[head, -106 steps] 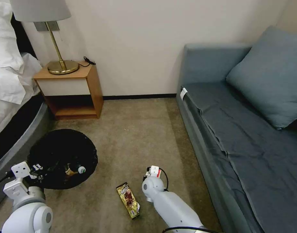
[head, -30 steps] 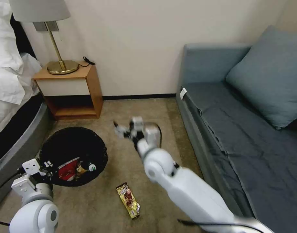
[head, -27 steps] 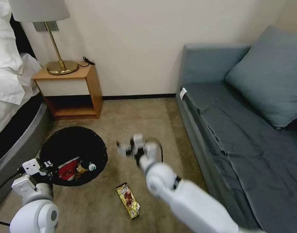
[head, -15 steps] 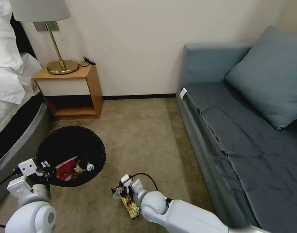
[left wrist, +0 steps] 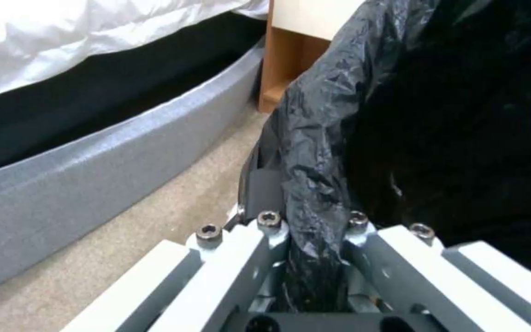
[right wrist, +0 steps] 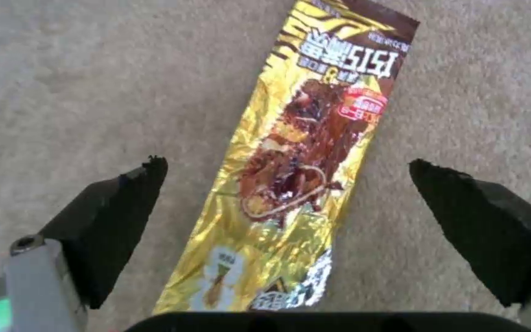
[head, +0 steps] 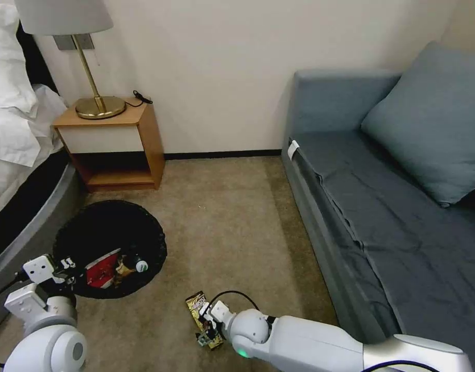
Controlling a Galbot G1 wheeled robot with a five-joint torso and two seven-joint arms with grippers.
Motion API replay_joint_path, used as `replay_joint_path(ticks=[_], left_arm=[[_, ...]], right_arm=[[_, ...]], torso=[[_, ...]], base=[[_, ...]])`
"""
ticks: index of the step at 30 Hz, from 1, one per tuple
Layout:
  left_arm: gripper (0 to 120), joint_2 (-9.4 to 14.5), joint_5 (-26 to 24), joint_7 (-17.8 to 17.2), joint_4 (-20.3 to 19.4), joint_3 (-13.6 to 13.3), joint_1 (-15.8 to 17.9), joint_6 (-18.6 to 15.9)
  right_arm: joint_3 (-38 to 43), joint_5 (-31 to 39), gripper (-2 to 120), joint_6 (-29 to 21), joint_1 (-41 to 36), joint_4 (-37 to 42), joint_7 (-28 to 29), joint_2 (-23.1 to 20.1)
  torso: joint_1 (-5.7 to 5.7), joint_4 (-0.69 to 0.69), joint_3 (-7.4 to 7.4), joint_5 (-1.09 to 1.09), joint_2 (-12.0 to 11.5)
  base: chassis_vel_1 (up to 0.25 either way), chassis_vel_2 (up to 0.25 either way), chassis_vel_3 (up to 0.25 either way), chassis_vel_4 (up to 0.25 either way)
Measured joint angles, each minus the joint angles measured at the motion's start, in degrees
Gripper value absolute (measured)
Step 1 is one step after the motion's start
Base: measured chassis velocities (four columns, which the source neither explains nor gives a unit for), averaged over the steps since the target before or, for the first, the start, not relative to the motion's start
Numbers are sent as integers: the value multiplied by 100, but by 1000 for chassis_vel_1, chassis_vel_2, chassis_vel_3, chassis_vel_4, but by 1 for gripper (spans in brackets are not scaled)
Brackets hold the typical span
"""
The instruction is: Pick up the trash bin, then pick up the garbage on the floor and place it into the trash bin.
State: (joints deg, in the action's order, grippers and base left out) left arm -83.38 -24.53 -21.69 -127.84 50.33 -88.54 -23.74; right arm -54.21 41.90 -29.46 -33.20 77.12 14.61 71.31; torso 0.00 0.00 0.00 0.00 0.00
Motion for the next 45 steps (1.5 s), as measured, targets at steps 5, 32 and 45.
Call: replay_joint_path(ticks=[5,32,45], left_arm=[[2,-1,-2,1,-18,-12,22,-18],[2,6,-2,-1,32,-34,64,-28],[2,0,21,-1,54,-57,71,-29]], right_arm=[[-82,-134,100,163,25,-335,-71,86],[-313,-302,49,513,61,-722,-126,40],[-314,-400,0,653,64,-780,-80,35]], torso=[[0,0,0,0,0],[0,0,0,1,0],[0,-1,0,-1,0]], base=[[0,0,0,0],[0,0,0,0],[0,0,0,0]])
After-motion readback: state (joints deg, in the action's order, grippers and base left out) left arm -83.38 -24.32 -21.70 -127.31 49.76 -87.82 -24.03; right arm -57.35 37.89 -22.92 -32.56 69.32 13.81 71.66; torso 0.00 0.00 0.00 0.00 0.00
